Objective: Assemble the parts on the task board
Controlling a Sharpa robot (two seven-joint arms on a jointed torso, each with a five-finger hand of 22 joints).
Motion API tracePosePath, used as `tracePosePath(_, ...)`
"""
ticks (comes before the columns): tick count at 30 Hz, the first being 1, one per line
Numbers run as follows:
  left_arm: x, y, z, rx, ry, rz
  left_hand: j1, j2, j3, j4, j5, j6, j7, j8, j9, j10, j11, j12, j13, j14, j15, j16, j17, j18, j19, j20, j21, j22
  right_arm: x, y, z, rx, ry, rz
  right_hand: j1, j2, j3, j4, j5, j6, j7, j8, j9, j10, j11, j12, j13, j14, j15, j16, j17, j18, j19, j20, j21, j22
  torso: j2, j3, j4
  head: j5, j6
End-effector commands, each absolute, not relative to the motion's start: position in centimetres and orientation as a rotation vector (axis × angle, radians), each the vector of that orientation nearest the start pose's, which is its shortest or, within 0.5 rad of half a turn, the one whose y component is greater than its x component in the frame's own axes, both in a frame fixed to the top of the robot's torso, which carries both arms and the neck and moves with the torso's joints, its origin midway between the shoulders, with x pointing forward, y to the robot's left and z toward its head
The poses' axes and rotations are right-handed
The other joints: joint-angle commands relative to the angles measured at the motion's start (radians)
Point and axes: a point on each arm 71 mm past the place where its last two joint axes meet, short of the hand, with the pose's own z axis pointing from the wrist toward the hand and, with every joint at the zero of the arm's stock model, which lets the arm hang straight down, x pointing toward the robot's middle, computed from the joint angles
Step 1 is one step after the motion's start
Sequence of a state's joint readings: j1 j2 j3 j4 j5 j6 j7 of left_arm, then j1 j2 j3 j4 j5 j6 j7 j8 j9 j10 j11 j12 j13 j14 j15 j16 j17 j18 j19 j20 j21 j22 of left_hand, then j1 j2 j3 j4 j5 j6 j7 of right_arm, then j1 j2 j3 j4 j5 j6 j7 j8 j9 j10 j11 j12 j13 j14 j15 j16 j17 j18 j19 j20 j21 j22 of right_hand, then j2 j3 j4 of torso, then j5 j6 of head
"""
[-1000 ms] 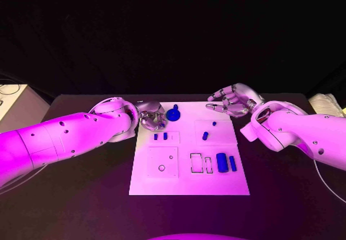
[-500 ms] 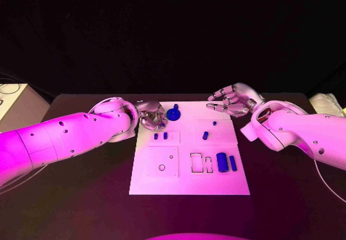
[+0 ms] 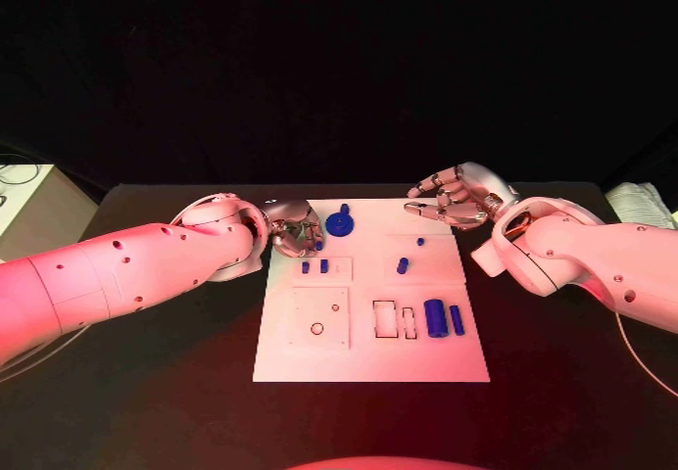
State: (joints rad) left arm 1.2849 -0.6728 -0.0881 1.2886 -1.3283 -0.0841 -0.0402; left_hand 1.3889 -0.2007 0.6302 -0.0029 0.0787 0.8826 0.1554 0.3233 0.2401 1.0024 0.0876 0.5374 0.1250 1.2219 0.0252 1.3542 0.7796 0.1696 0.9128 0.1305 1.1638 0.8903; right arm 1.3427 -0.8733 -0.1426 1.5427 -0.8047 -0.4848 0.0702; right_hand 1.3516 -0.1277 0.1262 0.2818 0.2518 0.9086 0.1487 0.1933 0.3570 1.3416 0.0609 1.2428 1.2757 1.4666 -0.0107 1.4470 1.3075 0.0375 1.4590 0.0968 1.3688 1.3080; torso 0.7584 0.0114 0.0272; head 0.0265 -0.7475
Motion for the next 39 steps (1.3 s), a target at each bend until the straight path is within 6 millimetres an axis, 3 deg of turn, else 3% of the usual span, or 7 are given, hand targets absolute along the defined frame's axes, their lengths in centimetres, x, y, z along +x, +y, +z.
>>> tracePosePath(1,53.1,17.6,-18.5,0.187,1.863,-0.662,-0.004,-0.011,-0.005,-0.003,-0.005,-0.012,0.001,-0.009,-0.002,-0.009,0.001,-0.002,0.003,-0.006,0.0,-0.003,-0.001,-0.001,-0.005,0.001,-0.008,-0.003,49.6,-21.8,-14.4,0.361,1.558,0.971,-0.004,0.001,0.006,0.002,0.003,-0.002,-0.001,0.005,0.001,-0.005,0.001,-0.007,-0.001,0.048,-0.002,-0.006,0.029,0.016,-0.003,-0.003,-0.006,0.114,0.0,0.0,0.0,0.0,-0.001)
tracePosePath(23,53.3,18.8,-18.2,0.141,1.847,-0.661,-0.005,-0.018,-0.003,-0.001,-0.003,-0.043,0.004,-0.041,-0.015,-0.043,0.01,-0.006,0.013,-0.056,0.007,-0.029,-0.079,0.009,-0.048,0.006,-0.044,-0.048,49.8,-22.2,-14.5,0.36,1.562,0.96,0.002,-0.007,0.013,-0.001,0.001,-0.001,-0.002,0.008,0.003,-0.033,0.0,-0.048,-0.037,0.04,-0.003,-0.026,0.001,0.025,-0.022,-0.004,-0.044,0.088,-0.001,0.0,-0.0009,-0.003,0.005)
tracePosePath(26,53.5,19.7,-17.9,0.097,1.843,-0.675,0.005,-0.016,0.006,-0.007,-0.002,-0.041,0.011,-0.045,-0.016,-0.068,0.02,-0.013,0.012,-0.108,0.014,-0.061,-0.161,0.013,-0.074,0.01,-0.062,-0.069,50.0,-22.5,-14.5,0.346,1.56,0.945,0.06,-0.034,0.072,-0.011,-0.002,-0.007,-0.002,0.014,0.006,-0.281,0.0,-0.488,-0.412,-0.004,-0.006,-0.139,-0.137,0.061,-0.11,-0.006,-0.228,-0.035,-0.001,0.0003,-0.0023,-0.005,0.007)
tracePosePath(27,53.5,20.1,-17.8,0.077,1.842,-0.684,0.008,-0.018,0.014,-0.011,-0.002,-0.041,0.013,-0.048,-0.018,-0.1,0.032,-0.026,0.006,-0.178,0.024,-0.111,-0.252,0.012,-0.089,0.016,-0.074,-0.073,50.1,-22.6,-14.5,0.333,1.561,0.939,0.084,-0.047,0.102,-0.014,0.0,-0.009,0.0,0.016,0.008,-0.293,0.003,-0.552,-0.469,-0.01,-0.004,-0.16,-0.157,0.068,-0.121,-0.008,-0.261,-0.057,-0.001,0.0003,-0.0023,-0.005,0.009)
tracePosePath(29,53.6,20.8,-17.5,0.028,1.839,-0.706,0.015,-0.015,0.019,-0.015,-0.001,-0.041,0.016,-0.049,-0.018,-0.102,0.034,-0.025,0.006,-0.181,0.025,-0.116,-0.256,0.012,-0.092,0.018,-0.076,-0.074,50.2,-22.8,-14.6,0.303,1.563,0.925,0.128,-0.069,0.169,-0.022,-0.008,-0.012,0.011,0.018,0.008,-0.336,0.011,-0.693,-0.586,-0.02,0.003,-0.188,-0.184,0.072,-0.133,-0.003,-0.301,-0.082,-0.001,0.0005,-0.0025,-0.008,0.01)
tracePosePath(32,53.7,21.9,-17.0,-0.061,1.832,-0.752,0.024,-0.012,0.03,-0.025,-0.001,-0.036,0.024,-0.05,-0.019,-0.116,0.04,-0.026,0.004,-0.207,0.029,-0.147,-0.275,0.013,-0.106,0.022,-0.082,-0.075,50.3,-23.1,-14.7,0.238,1.577,0.897,0.151,-0.117,0.276,-0.042,-0.023,-0.005,0.025,0.025,0.011,-0.313,0.024,-0.867,-0.766,-0.016,0.017,-0.197,-0.187,0.071,-0.12,0.007,-0.303,-0.08,-0.001,0.0,-0.0015,-0.013,0.013)
tracePosePath(39,53.2,24.1,-15.7,-0.285,1.77,-0.951,0.027,-0.004,0.045,-0.036,-0.001,-0.019,0.041,-0.048,-0.019,-0.131,0.05,-0.029,-0.005,-0.225,0.036,-0.198,-0.308,0.014,-0.124,0.027,-0.084,-0.072,50.4,-23.0,-15.2,-0.012,1.625,0.769,0.136,-0.157,0.381,-0.11,-0.039,0.017,0.011,0.03,0.011,-0.291,0.03,-0.987,-0.918,0.013,0.017,-0.152,-0.129,0.057,-0.08,0.009,-0.232,-0.025,-0.001,0.0014,0.0003,-0.028,0.02)
